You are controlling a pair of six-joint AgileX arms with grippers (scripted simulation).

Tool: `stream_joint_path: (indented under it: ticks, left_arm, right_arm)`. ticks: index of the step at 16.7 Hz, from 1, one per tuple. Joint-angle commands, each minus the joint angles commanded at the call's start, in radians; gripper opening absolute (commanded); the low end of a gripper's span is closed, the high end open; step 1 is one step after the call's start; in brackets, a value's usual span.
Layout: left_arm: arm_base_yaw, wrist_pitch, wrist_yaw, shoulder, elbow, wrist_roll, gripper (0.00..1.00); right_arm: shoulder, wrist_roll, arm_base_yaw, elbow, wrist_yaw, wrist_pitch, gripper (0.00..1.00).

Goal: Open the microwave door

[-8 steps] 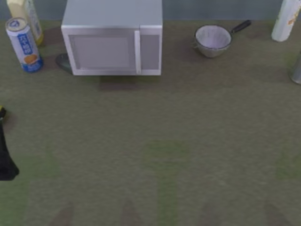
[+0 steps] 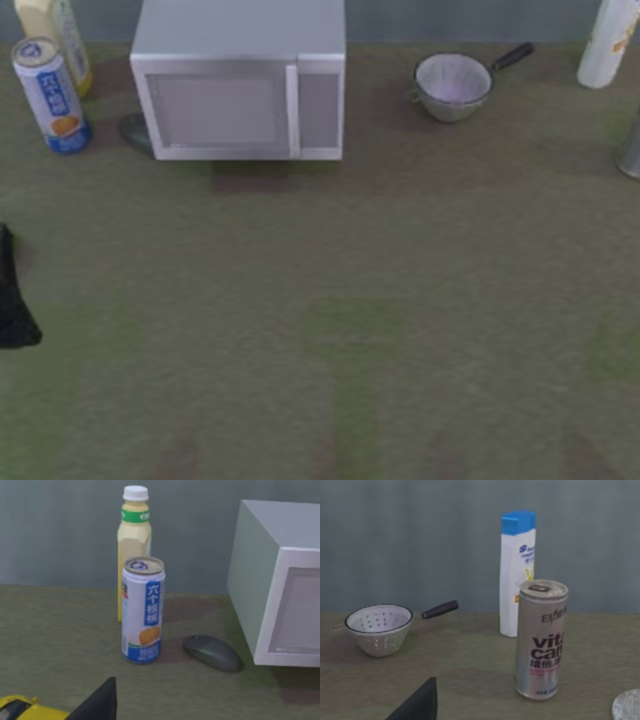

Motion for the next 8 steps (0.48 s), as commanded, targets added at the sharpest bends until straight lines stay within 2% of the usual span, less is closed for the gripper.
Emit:
stream_joint_path:
  ticks: [8]
  left_arm:
    - [-0.244, -0.204, -0.15, 0.778, 0.631, -0.217, 1.0]
  right_arm:
    - [0.0, 0.0, 0.0, 0.0, 0.0, 0.0, 1.0]
